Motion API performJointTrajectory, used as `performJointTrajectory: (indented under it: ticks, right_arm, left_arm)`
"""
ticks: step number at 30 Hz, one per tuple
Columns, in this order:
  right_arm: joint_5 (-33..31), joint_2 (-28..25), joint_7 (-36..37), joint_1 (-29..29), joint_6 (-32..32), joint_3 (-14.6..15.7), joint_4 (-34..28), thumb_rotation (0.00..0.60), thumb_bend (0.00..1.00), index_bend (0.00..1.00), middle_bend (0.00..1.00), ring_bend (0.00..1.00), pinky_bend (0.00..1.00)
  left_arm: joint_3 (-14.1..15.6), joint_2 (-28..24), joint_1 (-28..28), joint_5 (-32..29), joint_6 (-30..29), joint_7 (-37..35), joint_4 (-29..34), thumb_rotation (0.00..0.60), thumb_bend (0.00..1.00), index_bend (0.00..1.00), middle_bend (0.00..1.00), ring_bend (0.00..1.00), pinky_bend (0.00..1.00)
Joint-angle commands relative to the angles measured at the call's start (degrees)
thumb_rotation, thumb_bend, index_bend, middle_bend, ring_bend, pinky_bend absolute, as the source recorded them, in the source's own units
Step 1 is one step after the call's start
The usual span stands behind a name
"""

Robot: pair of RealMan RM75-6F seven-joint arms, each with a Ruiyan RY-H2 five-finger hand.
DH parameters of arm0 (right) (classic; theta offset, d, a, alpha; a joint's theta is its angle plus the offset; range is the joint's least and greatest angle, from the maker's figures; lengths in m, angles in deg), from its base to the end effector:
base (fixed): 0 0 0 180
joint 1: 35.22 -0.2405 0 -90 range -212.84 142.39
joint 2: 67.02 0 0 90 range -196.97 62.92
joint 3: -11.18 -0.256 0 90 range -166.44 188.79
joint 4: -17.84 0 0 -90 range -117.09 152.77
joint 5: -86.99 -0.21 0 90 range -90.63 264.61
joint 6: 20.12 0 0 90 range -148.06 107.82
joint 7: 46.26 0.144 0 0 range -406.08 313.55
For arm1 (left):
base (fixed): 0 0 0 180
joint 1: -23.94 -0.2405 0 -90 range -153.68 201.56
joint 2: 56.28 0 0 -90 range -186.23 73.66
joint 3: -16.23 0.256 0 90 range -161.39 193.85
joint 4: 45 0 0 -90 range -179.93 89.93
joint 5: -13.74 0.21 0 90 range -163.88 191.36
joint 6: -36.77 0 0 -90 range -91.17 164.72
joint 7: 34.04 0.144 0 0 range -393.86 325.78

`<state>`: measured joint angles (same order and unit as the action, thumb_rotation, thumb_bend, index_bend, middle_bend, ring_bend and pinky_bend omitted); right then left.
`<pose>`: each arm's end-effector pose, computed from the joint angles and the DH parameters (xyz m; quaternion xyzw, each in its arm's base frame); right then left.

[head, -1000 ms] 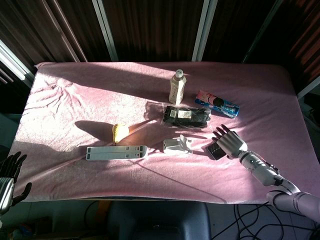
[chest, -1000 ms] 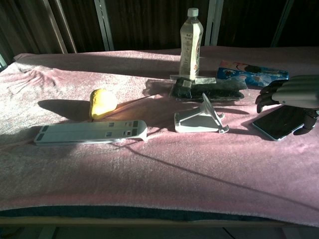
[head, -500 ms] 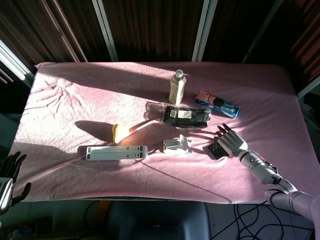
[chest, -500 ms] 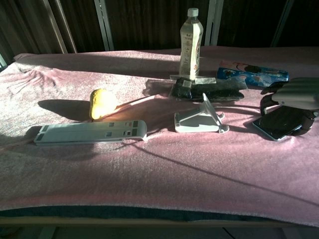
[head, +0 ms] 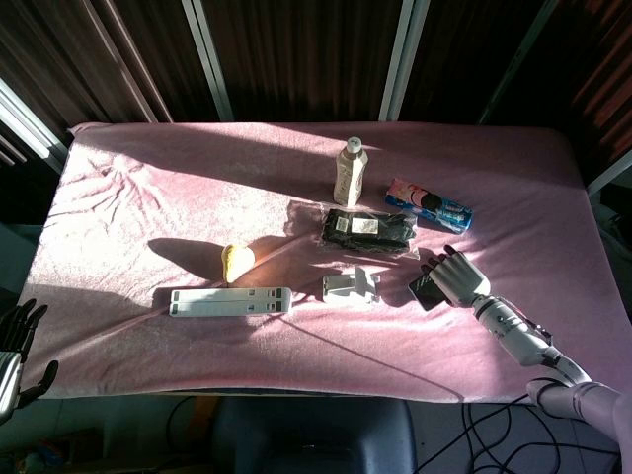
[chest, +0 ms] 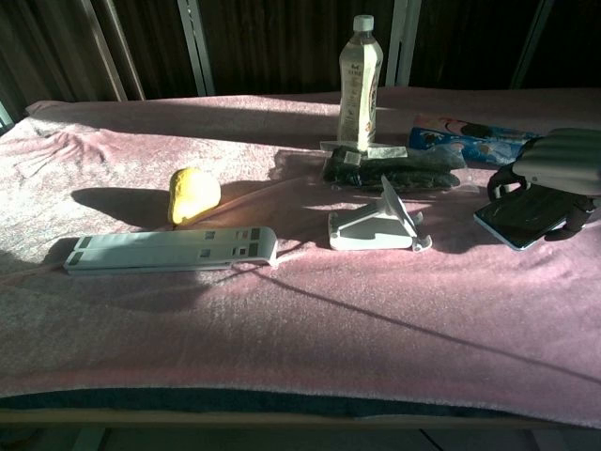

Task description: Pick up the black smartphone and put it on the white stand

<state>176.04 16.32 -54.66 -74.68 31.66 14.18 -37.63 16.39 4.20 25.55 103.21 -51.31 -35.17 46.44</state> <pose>-0.2863 -0.3654 0.0408 0.8495 -0.1641 0.1821 0.4672 -0.3211 0.1524 0.1774 -0.6116 -0.3739 -0.3653 0.5939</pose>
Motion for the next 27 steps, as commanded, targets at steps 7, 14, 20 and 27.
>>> performJointTrajectory:
  ticks: [7, 14, 20, 27]
  right_arm:
    - [-0.27, -0.38, 5.39, 1.06, 5.26, -2.83, -3.1, 0.6, 0.32, 0.91, 0.66, 0.48, 0.38]
    - [-3.69, -1.77, 16.4, 2.14, 8.4, -6.99, -10.25, 0.6, 0.32, 0.95, 0.7, 0.51, 0.4]
    - [-11.52, -3.48, 32.66, 3.16, 7.1, -12.9, -24.01, 0.6, 0.32, 0.95, 0.7, 0.51, 0.4]
    - [-21.07, -4.55, 39.03, 3.44, 1.13, -16.41, -34.24, 0.6, 0.32, 0.95, 0.7, 0.51, 0.4]
  left_arm:
    - [-0.04, 0.03, -0.17, 0.07, -0.39, -0.26, -0.13, 0.6, 0.37, 0.0, 0.0, 0.0, 0.12]
    - [-0.06, 0.04, -0.1, 0.08, -0.32, -0.25, -0.13, 0.6, 0.37, 0.0, 0.0, 0.0, 0.12]
    - [0.04, 0.08, -0.06, 0.26, -0.24, -0.07, -0.07, 0.6, 0.37, 0.0, 0.0, 0.0, 0.12]
    - [-0.04, -0.02, -0.1, 0.11, -0.3, -0.37, -0.11, 0.6, 0.37, 0.0, 0.0, 0.0, 0.12]
